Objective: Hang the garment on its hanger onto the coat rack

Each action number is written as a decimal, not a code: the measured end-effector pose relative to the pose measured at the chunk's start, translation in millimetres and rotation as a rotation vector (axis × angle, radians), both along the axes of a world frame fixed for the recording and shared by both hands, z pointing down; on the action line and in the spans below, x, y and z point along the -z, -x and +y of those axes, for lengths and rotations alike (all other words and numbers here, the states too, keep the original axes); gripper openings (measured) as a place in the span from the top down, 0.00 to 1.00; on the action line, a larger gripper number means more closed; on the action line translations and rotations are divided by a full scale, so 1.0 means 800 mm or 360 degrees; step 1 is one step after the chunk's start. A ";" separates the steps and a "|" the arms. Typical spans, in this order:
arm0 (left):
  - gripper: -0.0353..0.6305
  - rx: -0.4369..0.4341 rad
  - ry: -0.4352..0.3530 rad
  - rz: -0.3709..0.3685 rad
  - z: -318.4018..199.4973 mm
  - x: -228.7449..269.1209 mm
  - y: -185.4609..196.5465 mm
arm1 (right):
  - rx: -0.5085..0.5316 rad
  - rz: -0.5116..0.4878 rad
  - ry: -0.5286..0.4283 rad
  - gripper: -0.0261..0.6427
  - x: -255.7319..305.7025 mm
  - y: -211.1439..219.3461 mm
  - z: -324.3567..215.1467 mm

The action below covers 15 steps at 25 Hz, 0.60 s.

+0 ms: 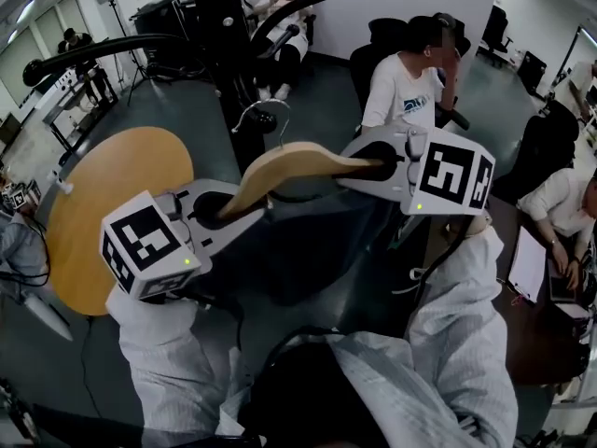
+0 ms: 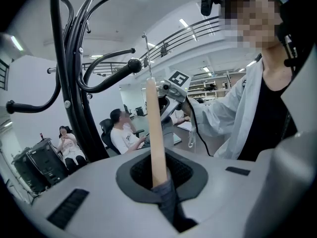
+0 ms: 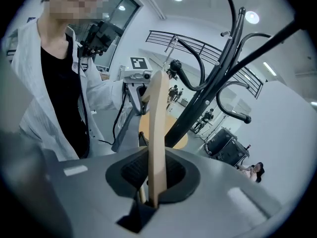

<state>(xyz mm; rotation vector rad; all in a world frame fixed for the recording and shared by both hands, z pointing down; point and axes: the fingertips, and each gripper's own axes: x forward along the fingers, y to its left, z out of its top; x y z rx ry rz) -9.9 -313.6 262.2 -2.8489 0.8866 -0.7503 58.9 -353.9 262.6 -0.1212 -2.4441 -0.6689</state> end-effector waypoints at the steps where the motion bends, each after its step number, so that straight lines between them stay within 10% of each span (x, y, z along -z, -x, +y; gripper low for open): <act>1: 0.93 0.0018 0.0003 0.0002 -0.006 -0.002 0.005 | 0.0017 0.0003 0.0012 0.92 -0.001 0.005 -0.007; 15: 0.93 0.0191 0.0183 0.0011 -0.069 -0.054 0.029 | 0.0197 0.0117 0.0213 0.92 -0.058 0.034 -0.084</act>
